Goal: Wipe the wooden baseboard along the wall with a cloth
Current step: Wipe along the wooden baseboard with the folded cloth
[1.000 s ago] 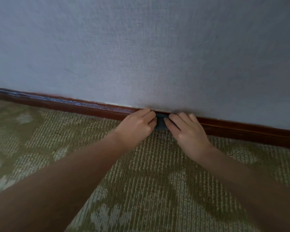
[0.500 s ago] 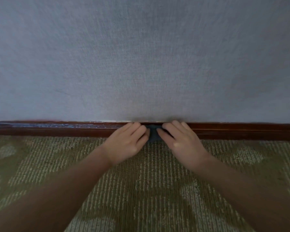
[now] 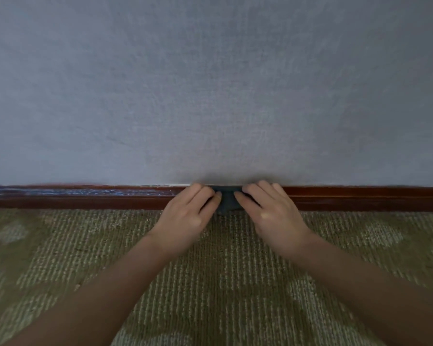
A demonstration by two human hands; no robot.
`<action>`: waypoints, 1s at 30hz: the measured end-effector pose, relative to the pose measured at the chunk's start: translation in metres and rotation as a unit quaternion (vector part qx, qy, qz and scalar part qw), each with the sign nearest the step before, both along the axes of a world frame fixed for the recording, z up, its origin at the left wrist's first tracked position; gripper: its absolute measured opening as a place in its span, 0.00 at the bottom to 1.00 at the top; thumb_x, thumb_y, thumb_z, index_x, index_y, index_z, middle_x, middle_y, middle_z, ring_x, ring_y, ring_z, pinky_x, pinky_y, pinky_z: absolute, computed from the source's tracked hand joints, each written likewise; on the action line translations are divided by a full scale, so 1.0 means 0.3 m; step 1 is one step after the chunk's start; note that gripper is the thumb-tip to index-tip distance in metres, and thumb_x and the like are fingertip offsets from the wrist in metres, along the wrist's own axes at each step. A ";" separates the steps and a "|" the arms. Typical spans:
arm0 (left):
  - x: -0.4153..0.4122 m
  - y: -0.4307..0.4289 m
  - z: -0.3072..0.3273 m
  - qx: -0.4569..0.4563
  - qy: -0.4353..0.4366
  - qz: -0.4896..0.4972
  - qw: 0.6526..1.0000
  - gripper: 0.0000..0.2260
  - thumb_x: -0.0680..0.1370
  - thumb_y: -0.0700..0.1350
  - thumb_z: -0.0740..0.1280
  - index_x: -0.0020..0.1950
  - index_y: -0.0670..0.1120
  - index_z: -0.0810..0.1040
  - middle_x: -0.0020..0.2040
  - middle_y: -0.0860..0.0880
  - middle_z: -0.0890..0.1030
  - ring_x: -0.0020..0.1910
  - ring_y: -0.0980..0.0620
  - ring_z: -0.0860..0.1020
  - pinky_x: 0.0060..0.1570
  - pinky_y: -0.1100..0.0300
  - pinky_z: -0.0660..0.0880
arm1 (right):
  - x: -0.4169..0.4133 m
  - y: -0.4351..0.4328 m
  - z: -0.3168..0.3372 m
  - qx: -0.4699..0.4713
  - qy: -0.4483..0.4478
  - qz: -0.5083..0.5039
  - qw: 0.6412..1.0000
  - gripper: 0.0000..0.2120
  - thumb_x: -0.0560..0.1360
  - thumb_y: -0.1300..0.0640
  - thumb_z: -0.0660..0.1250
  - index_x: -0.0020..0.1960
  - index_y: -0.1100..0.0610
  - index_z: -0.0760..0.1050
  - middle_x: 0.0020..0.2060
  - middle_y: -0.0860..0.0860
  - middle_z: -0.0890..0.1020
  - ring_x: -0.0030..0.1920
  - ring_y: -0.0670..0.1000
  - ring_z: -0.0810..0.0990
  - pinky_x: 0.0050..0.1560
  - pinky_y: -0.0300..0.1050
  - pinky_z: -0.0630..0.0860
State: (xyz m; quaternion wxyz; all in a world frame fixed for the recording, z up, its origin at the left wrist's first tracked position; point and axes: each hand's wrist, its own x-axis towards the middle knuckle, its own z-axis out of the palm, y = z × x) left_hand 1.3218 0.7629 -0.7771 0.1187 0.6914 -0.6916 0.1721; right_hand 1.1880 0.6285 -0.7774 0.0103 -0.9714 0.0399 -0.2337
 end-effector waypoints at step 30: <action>0.037 0.024 -0.049 -0.024 -0.020 -0.030 0.999 0.10 0.74 0.32 0.61 0.49 0.34 0.81 0.47 0.39 0.82 0.44 0.42 0.79 0.44 0.53 0.78 | 0.019 0.015 0.009 -0.059 0.034 0.010 0.998 0.13 0.72 0.67 0.57 0.46 0.67 0.81 0.38 0.58 0.81 0.37 0.56 0.80 0.42 0.45 0.66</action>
